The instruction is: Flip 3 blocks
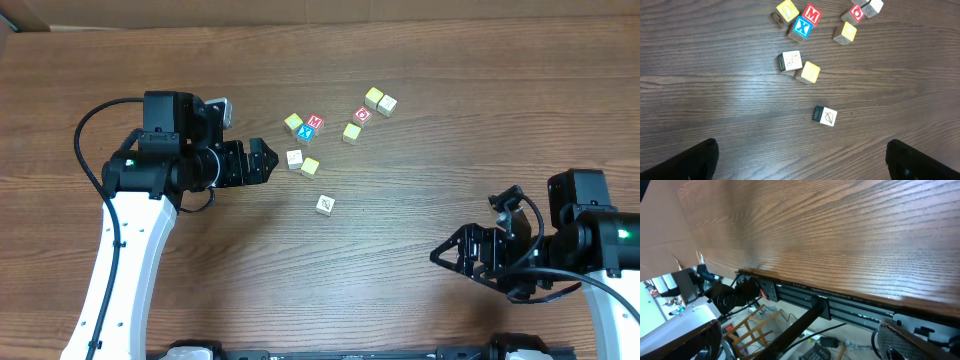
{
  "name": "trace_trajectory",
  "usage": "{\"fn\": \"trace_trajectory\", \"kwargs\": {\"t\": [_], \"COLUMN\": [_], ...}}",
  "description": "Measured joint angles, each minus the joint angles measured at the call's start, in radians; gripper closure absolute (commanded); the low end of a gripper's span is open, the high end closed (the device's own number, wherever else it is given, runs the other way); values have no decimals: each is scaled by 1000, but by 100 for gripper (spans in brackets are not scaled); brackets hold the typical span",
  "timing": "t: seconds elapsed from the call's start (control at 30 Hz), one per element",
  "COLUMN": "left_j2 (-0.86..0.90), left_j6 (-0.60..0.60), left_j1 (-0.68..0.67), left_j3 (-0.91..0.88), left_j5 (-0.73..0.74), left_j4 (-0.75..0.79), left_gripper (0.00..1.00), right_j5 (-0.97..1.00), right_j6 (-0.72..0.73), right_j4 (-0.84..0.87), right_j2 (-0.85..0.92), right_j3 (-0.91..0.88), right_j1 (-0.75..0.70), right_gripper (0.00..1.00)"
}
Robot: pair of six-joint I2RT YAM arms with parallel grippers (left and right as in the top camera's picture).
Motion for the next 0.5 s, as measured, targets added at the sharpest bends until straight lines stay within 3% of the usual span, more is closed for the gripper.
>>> {"fn": "trace_trajectory", "kwargs": {"t": [0.5], "left_j2": [0], "left_j6": [0], "left_j1": [0], "left_j3": [0], "left_j5": [0], "left_j4": [0], "left_gripper": [0], "right_j5": [0], "right_j6": [-3], "right_j4": [-6], "right_j2": [0], "right_j3": [0], "right_j1": [0], "right_gripper": [0]}}
